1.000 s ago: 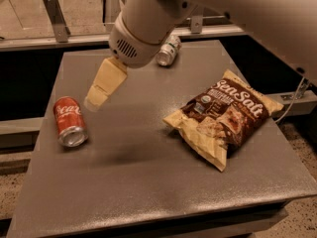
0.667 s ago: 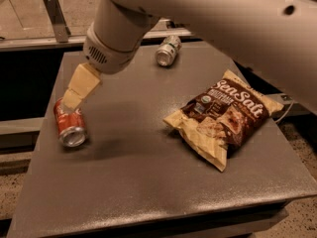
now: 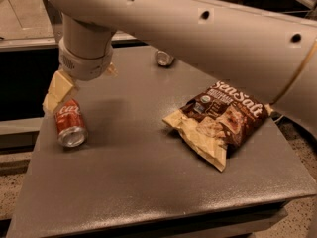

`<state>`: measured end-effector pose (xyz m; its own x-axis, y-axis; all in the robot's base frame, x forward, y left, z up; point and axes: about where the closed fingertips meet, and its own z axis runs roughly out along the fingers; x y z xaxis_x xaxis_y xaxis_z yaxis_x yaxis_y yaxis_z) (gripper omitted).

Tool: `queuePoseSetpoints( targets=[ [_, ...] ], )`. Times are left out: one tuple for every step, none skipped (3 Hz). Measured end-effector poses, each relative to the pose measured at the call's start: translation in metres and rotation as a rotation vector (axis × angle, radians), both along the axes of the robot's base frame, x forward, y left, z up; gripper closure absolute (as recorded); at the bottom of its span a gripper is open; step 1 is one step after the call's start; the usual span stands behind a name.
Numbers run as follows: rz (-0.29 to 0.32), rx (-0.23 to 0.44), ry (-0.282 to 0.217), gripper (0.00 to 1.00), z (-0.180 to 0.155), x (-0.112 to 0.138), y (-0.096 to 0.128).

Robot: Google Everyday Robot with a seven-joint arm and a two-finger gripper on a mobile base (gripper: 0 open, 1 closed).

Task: Place coke can upright

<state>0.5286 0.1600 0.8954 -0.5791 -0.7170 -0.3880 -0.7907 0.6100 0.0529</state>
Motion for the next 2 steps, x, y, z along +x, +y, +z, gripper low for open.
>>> queuePoseSetpoints(
  targets=[
    [-0.076, -0.049, 0.048, 0.00, -0.015, -0.002, 0.011],
    [-0.127, -0.089, 0.076, 0.00, -0.025, -0.005, 0.027]
  ],
)
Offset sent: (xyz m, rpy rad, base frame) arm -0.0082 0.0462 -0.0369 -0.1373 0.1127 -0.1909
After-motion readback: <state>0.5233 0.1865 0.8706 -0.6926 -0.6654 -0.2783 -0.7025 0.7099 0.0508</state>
